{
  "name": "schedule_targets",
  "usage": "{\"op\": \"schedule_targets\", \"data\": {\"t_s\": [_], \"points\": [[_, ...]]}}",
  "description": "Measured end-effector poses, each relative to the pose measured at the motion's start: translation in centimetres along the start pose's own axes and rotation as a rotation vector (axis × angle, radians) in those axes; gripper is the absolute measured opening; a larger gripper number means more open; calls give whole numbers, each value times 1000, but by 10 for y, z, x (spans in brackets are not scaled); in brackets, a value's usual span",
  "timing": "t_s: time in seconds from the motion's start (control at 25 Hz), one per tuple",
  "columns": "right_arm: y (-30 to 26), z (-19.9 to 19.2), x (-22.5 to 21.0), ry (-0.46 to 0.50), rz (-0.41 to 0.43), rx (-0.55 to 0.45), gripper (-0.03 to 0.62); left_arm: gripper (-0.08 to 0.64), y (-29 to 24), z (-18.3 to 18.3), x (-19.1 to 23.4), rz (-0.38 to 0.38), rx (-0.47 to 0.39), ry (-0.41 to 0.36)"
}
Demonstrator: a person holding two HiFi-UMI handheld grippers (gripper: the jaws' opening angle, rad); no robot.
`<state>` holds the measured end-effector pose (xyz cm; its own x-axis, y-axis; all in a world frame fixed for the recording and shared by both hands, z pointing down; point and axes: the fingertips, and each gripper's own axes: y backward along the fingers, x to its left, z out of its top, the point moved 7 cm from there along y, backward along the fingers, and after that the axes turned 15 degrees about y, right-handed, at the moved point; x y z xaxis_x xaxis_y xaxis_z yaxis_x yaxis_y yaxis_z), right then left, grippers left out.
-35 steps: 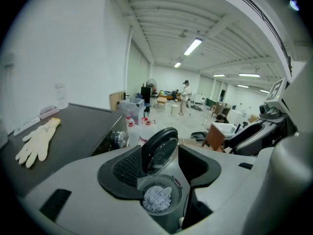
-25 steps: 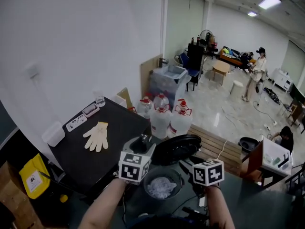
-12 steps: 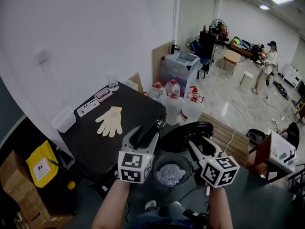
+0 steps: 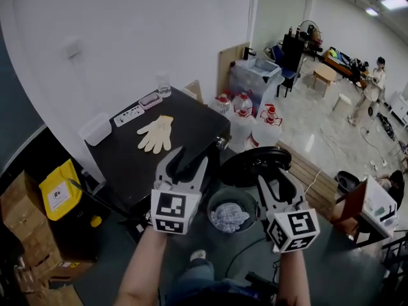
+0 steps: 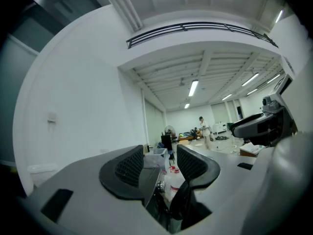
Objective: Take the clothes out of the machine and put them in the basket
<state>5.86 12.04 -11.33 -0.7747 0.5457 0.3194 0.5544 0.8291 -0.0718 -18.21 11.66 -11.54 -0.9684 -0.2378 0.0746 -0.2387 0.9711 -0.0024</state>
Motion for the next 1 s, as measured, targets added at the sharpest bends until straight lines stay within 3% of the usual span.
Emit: {"op": "schedule_targets", "data": {"t_s": [0.16,0.28,0.6,1.0], "points": [[41,1,-2,66,8,-36,183,210,30,-2,-24,42,-24,7],[77,1,-4,61,30,-58,183,210,60,0,-50,63,-42,27],[136,6,-6,91,48,-143,141,210,126,1,-99,120,-97,-59],[167,3,3,130,45,-137,129,185,169,0,-117,138,-99,-57]]}}
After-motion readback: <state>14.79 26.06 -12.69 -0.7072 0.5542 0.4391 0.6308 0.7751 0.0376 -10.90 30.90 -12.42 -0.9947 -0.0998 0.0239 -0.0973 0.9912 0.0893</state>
